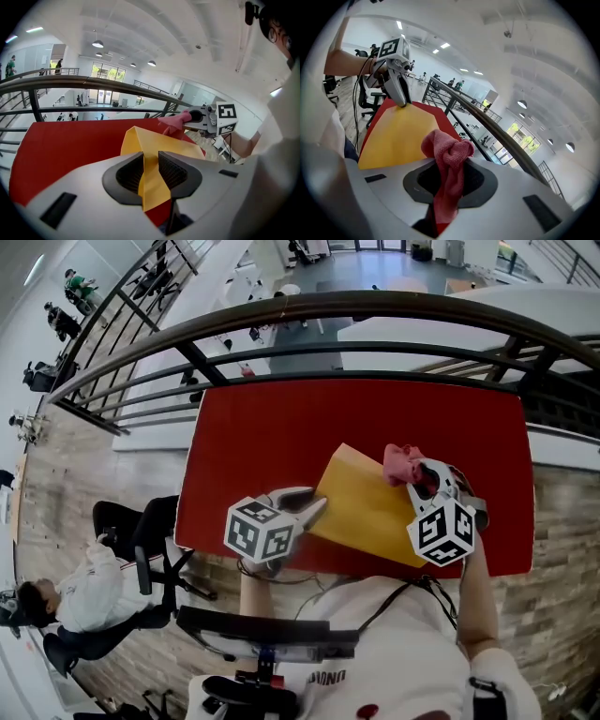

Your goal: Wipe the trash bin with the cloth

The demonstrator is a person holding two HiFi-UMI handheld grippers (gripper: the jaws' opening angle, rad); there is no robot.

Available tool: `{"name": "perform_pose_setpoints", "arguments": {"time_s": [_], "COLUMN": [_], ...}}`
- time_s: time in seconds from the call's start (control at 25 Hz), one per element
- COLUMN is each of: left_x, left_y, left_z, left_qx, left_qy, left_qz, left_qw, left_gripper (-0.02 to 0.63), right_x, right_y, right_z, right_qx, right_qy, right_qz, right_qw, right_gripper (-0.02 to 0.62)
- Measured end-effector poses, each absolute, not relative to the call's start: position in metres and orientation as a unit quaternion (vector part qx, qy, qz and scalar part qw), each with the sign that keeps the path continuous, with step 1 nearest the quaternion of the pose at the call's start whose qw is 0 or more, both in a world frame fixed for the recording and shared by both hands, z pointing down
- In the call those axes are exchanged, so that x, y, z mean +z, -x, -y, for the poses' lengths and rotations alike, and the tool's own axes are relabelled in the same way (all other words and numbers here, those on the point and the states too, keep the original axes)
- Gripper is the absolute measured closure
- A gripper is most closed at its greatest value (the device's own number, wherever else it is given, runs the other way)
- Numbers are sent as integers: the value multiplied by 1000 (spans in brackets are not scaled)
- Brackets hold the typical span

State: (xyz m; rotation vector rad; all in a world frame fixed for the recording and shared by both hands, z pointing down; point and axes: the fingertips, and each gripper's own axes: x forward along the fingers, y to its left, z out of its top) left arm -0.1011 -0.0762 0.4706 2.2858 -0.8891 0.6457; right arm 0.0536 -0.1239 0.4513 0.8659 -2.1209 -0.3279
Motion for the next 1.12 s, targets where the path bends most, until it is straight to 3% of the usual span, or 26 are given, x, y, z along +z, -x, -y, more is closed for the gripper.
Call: {"name": "perform_pose_setpoints", "arguments": {"time_s": [0.2,0.56,1.12], "left_x": [478,481,481], "left_y": [109,116,116], "left_z": [63,53,51], "left_qx": [266,267,243], "left_qy": [-855,-854,-870], "left_qz": [331,329,301], "left_qw": [297,304,307], "left_gripper": [505,505,505], "right_x": [450,469,487], "right_y": [2,58,-25], "right_z": [134,123,84], "right_qx": [-159,-200,-157], "right_qy": [-297,-195,-203], "right_qz": [860,860,840], "right_qw": [384,427,478], "right_gripper": [534,534,534]}}
